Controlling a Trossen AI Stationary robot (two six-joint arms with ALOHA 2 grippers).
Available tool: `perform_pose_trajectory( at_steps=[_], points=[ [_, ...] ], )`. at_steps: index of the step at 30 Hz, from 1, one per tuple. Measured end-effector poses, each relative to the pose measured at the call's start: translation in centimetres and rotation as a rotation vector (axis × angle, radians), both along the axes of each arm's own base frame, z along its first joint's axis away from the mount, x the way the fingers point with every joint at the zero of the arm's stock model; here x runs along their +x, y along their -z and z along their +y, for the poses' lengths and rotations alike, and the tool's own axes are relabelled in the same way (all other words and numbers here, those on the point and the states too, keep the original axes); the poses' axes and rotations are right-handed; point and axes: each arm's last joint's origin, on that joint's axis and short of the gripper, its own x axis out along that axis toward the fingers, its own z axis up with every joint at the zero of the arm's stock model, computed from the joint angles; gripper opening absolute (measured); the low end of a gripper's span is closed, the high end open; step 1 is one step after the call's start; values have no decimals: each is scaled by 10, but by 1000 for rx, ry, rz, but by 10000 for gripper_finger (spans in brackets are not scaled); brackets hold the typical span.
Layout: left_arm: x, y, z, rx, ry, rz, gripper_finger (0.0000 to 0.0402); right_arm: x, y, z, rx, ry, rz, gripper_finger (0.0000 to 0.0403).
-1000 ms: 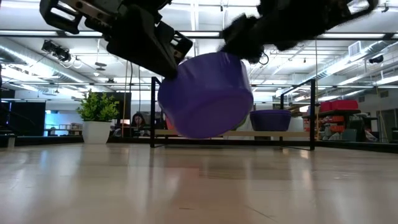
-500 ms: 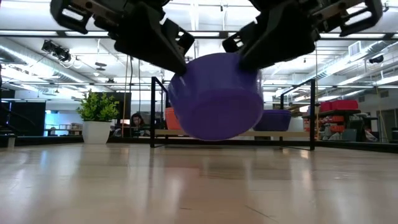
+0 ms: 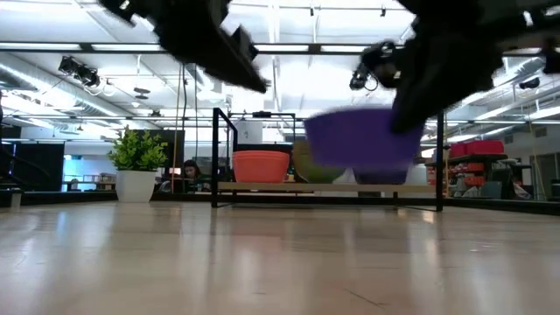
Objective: Pick & Place Mini bowls
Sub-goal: Stack the blue bowl on top of the blue bowl on the shelf
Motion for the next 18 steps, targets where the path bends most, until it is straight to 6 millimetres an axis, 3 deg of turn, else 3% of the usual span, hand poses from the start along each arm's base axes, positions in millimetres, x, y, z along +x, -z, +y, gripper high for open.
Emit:
perform_pose_trajectory(
  at_steps=[5, 10, 13, 18],
  points=[
    [-7, 11, 0, 17, -73, 34, 141, -22, -43, -22, -149, 180, -131, 4],
    [-17, 32, 1, 40, -105, 33, 132, -37, -80, -71, -190, 390, -232, 4],
    [-19, 38, 3, 52, -125, 19, 127, -40, -89, -106, -173, 474, -231, 4],
    [-18, 39, 6, 55, -148, -6, 122, -42, -88, -163, -119, 567, -175, 4]
  ],
)
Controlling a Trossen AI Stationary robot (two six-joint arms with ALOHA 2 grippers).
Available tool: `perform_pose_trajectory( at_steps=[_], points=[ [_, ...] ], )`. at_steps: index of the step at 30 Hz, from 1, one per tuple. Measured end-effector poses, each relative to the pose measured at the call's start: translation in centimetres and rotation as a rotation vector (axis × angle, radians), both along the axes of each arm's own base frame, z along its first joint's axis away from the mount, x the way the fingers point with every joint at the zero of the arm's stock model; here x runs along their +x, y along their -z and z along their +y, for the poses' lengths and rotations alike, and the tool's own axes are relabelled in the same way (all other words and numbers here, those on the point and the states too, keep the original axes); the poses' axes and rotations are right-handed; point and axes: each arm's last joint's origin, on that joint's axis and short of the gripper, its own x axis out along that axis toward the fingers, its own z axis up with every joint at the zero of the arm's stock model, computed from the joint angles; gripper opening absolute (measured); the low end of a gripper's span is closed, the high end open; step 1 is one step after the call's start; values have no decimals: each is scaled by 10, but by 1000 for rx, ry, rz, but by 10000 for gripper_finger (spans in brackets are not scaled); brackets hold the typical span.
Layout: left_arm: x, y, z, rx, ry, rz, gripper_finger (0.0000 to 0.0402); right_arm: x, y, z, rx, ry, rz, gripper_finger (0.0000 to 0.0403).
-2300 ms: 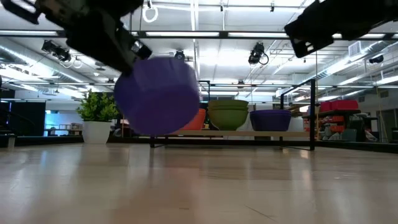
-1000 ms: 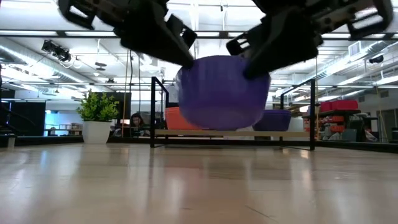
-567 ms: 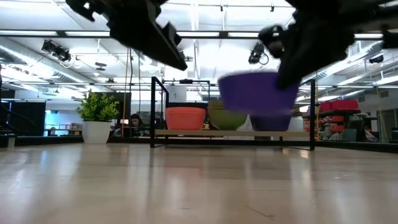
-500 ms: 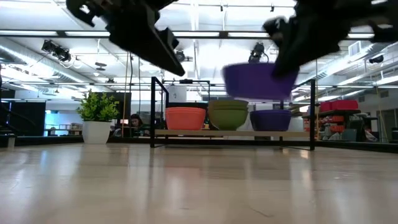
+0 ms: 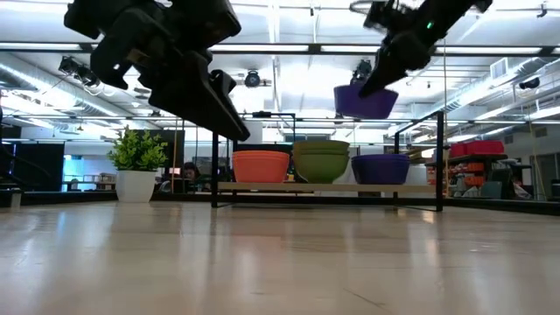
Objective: Pick & Place Mini bowls
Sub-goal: Stack the blue bowl on top of the blue bowl on the shelf
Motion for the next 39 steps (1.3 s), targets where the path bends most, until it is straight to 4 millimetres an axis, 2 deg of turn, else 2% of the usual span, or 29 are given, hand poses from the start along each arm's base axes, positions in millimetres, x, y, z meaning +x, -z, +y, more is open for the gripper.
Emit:
perform_pose_trajectory(
  at_steps=[6, 14, 20, 25, 39],
  points=[
    [0, 0, 0, -1, 0, -2, 122, -11, 16, -46, 36, 118, 30, 4],
    [0, 0, 0, -5, -4, -1, 122, -29, 54, -69, 69, 204, 51, 4],
    [0, 0, 0, -5, -5, -1, 122, -34, 63, -75, 78, 224, 36, 4],
    [0, 0, 0, -5, -5, -1, 122, -33, 63, -74, 130, 181, 15, 7],
    [0, 0, 0, -6, -5, -1, 122, -33, 63, -74, 152, 195, 5, 9]
  ],
)
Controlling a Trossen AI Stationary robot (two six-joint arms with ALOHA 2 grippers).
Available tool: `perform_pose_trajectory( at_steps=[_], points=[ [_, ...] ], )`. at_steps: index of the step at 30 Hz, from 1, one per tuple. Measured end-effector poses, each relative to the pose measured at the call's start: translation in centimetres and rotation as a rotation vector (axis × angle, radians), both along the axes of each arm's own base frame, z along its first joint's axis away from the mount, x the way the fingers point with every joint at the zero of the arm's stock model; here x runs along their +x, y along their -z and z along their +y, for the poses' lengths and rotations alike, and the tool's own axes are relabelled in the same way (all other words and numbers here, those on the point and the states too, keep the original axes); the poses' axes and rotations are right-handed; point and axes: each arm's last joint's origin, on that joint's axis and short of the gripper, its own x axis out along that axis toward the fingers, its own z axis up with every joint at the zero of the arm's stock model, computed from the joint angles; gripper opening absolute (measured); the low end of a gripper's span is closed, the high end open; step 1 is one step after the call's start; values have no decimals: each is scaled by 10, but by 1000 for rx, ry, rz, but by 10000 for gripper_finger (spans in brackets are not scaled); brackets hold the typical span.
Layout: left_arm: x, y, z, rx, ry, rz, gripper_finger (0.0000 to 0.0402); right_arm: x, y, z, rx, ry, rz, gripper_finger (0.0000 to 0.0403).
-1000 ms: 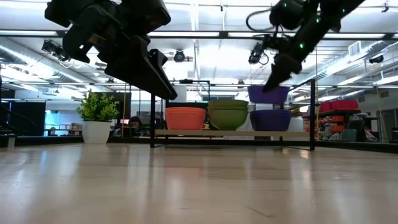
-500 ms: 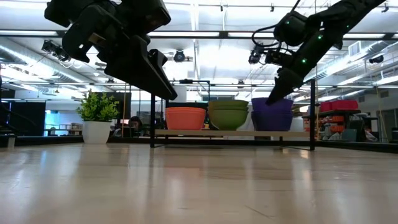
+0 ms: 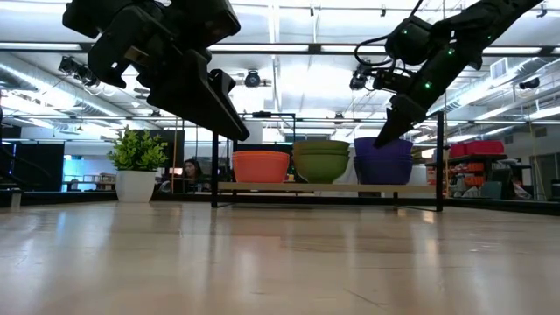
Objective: Pick & Place Mini bowls
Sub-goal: Stack the blue bowl on top of the blue bowl on the shelf, then return to Home Position
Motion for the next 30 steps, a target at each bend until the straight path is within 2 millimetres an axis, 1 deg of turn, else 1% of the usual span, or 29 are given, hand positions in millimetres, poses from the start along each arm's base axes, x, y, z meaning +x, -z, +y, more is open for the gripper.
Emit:
perform_pose_trajectory(
  at_steps=[4, 8, 13, 18, 22, 25, 27, 30],
  points=[
    [0, 0, 0, 0, 0, 0, 122, -1, 1, 0, 5, 1, 8, 11],
    [0, 0, 0, 0, 0, 0, 122, -1, 1, 0, 16, 14, 4, 24],
    [0, 0, 0, 0, 0, 0, 122, -1, 1, 0, 16, 14, 4, 53],
    [0, 0, 0, 0, 0, 0, 122, -1, 0, 0, 12, 11, 4, 92],
    [0, 0, 0, 0, 0, 0, 122, 3, -16, 1, -7, 0, -30, 119],
    [0, 0, 0, 0, 0, 0, 122, 6, -31, 5, 0, -6, -59, 130],
    [0, 0, 0, 0, 0, 0, 122, 9, -42, 13, 10, -11, -111, 131],
    [0, 0, 0, 0, 0, 0, 122, 12, -53, 33, 42, -59, -173, 126]
  ],
)
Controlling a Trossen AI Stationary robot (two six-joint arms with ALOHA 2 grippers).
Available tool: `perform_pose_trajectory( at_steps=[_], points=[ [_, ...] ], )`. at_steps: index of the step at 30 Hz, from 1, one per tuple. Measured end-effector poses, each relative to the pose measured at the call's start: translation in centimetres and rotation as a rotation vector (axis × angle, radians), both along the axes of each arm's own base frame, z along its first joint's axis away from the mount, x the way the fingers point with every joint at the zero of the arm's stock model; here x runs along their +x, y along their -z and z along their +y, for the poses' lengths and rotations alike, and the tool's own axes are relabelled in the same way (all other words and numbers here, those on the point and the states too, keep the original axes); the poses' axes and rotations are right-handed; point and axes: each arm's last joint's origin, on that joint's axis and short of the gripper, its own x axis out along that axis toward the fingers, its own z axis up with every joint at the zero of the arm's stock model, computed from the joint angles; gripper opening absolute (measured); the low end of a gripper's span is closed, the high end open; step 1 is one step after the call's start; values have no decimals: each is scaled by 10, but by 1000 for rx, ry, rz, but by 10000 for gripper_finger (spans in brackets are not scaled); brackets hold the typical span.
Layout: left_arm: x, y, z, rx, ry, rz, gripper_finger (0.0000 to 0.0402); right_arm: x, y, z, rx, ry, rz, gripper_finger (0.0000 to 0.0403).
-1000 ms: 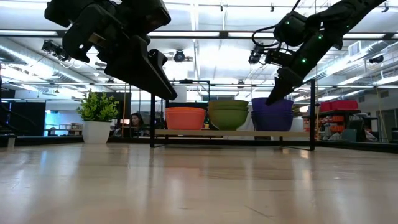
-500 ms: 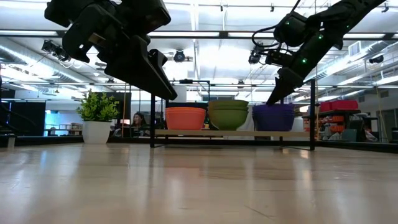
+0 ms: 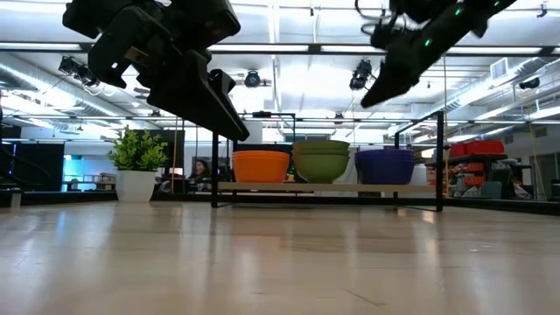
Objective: Pick & Place Mini bowls
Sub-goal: Return to Home Position
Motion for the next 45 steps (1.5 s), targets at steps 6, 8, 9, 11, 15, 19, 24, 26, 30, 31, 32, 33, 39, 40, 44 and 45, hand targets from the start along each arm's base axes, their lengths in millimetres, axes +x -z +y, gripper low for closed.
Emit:
perform_pose_trajectory(
  at_steps=[6, 8, 9, 11, 15, 19, 24, 26, 30, 31, 32, 33, 39, 40, 44, 45],
  points=[
    [0, 0, 0, -1, -1, 0, 122, -3, -8, 55, 112, -148, -31, 103],
    [0, 0, 0, -5, -4, 0, 122, -7, -9, 75, 154, -205, -24, 95],
    [0, 0, 0, -6, -5, 0, 122, -10, -10, 84, 172, -232, -19, 92],
    [0, 0, 0, -8, -6, 0, 122, -15, -11, 101, 191, -301, -12, 84],
    [0, 0, 0, -20, -17, 1, 122, -31, -17, 125, 163, -440, -39, 71],
    [0, 0, 0, -20, -17, 1, 122, -53, -17, 128, 118, -437, -138, 57],
    [0, 0, 0, -19, -16, 2, 122, -83, -7, 115, 87, -371, -297, 41],
    [0, 0, 0, -19, -16, 1, 122, -95, -4, 108, 67, -363, -402, 37],
    [0, 0, 1, -19, -18, 1, 122, -119, -2, 95, 28, -340, -578, 28],
    [0, 0, 1, -19, -20, 1, 122, -125, -1, 92, 26, -346, -601, 25],
    [1, 0, 2, -15, -20, 0, 122, -130, 0, 90, 20, -351, -629, 22],
    [1, 0, 3, -12, -22, 0, 122, -135, -1, 88, 16, -356, -658, 20],
    [3, 0, 9, -9, -42, -4, 122, -154, 3, 81, 18, -396, -779, 3],
    [3, 0, 10, -9, -45, -4, 122, -154, 5, 81, 19, -397, -797, 3],
    [4, 0, 13, -10, -56, -5, 122, -145, 22, 82, 6, -412, -811, 3],
    [4, 0, 14, -9, -59, -5, 122, -141, 28, 82, 5, -413, -817, 2]
  ],
)
